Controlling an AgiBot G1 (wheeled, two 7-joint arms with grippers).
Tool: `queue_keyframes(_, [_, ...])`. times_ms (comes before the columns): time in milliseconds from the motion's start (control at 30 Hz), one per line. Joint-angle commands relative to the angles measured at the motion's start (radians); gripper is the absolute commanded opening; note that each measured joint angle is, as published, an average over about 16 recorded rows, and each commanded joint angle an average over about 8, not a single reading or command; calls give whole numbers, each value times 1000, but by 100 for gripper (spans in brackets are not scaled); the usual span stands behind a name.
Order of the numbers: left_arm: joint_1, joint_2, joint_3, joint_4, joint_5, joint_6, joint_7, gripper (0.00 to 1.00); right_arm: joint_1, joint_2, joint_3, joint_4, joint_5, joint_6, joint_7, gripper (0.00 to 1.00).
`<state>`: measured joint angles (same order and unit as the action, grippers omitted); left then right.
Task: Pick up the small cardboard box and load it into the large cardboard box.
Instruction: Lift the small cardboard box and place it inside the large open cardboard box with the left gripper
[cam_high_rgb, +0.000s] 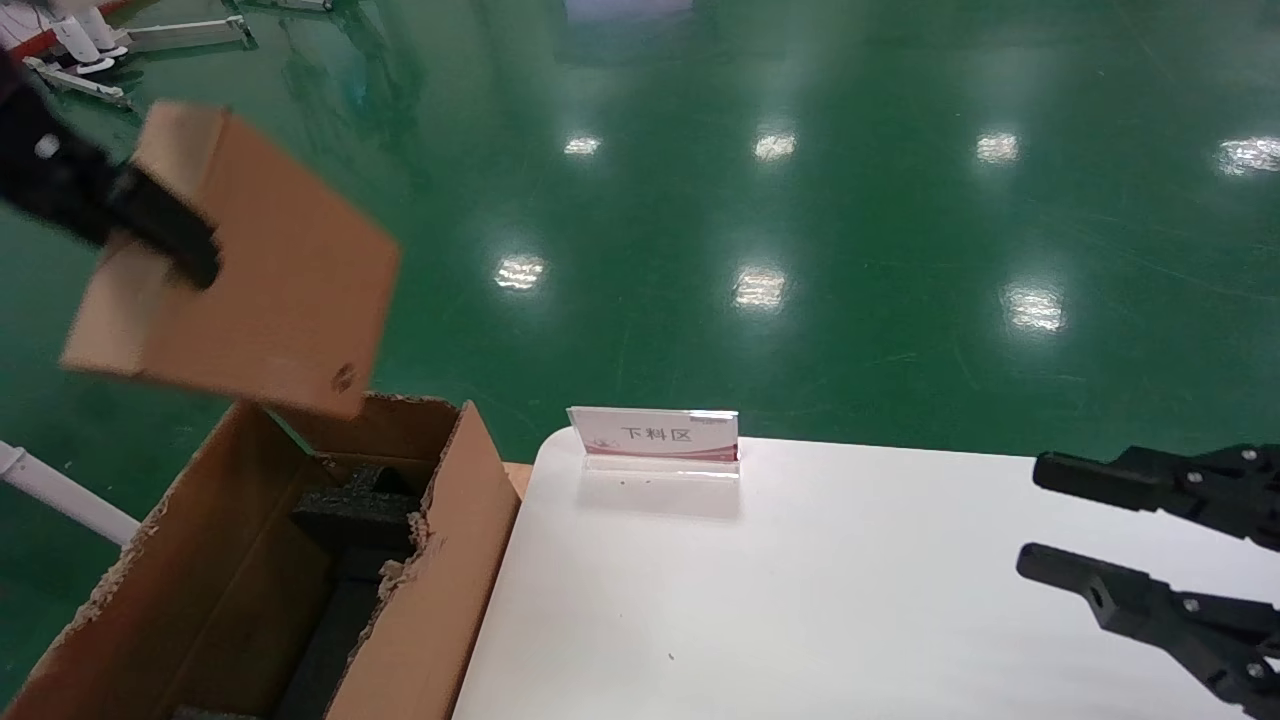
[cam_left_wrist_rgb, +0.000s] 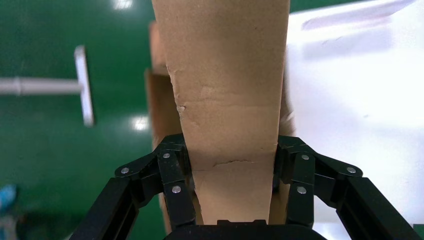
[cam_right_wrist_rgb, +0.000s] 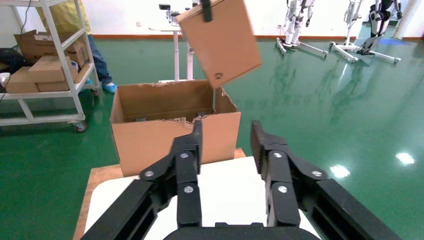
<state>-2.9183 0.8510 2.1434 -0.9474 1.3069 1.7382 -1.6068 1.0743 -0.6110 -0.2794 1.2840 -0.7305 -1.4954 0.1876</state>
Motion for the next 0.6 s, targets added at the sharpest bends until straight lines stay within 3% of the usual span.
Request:
queue_keyframes(33, [-12,2,54,-2,-13,1,-15,0,0,0,0,0,0,0,0,100])
queue_keyframes(600, [-66,10,444,-76,-207,2,-29,0,0,0,0,0,0,0,0,100])
